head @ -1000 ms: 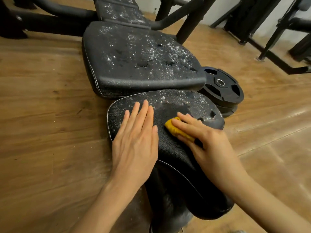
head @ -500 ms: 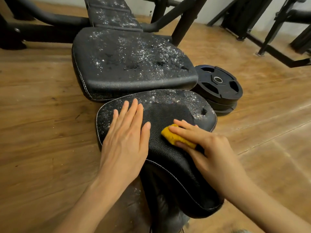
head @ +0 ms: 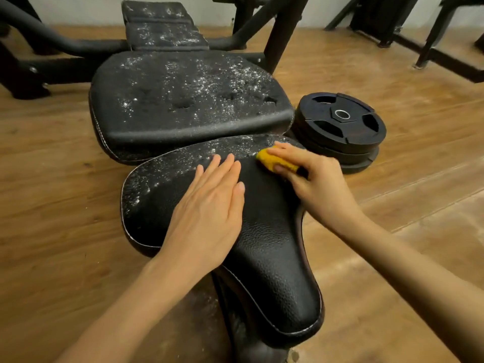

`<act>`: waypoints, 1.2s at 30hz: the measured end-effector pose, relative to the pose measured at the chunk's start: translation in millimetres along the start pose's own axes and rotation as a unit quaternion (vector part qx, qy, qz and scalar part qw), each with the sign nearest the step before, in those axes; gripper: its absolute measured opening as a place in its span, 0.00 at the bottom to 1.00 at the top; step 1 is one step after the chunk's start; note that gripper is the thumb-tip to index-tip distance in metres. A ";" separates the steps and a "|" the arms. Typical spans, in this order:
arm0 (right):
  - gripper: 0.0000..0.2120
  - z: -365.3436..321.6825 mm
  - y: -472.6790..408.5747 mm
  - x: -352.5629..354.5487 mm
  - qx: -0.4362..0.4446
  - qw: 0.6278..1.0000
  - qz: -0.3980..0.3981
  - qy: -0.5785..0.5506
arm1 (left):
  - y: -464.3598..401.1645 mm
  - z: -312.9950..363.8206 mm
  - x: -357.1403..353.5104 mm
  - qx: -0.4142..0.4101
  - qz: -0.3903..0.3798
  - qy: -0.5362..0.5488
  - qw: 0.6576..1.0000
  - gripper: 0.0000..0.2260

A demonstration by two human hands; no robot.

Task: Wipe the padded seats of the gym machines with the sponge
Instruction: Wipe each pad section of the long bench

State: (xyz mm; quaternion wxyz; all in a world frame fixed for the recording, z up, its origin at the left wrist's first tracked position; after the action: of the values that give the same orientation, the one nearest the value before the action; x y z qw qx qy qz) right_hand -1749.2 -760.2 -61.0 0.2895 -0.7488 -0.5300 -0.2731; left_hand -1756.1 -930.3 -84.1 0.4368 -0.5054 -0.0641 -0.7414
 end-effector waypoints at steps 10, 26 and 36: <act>0.16 24.2 35.1 2.3 0.114 0.984 -0.094 -0.099 | -0.9 -1.6 0.5 0.025 -0.023 0.001 0.999 0.26; 0.16 68.5 -34.2 6.3 0.057 0.972 -0.011 -0.228 | -7.7 29.5 -14.6 0.186 0.064 -0.025 0.980 0.23; 0.21 81.7 -13.9 -0.4 0.120 0.951 -0.047 -0.281 | -8.8 32.9 -12.8 0.195 0.058 -0.061 0.977 0.19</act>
State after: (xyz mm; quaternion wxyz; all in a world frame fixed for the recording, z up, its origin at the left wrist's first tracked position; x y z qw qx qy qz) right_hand -1754.2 -697.5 -115.1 0.2033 -0.7293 -0.6533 0.0008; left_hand -1738.2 -899.8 -75.5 0.5642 -0.4579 -0.2043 -0.6559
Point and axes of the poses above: each hand's wrist, its own y-axis away from the middle knuckle, its own x-axis out of the back of the hand, z = x × y, the point moved 5 cm from there along -y, towards the middle knuckle, and after that the axes turned 15 degrees about -x, right-handed, at the moved point
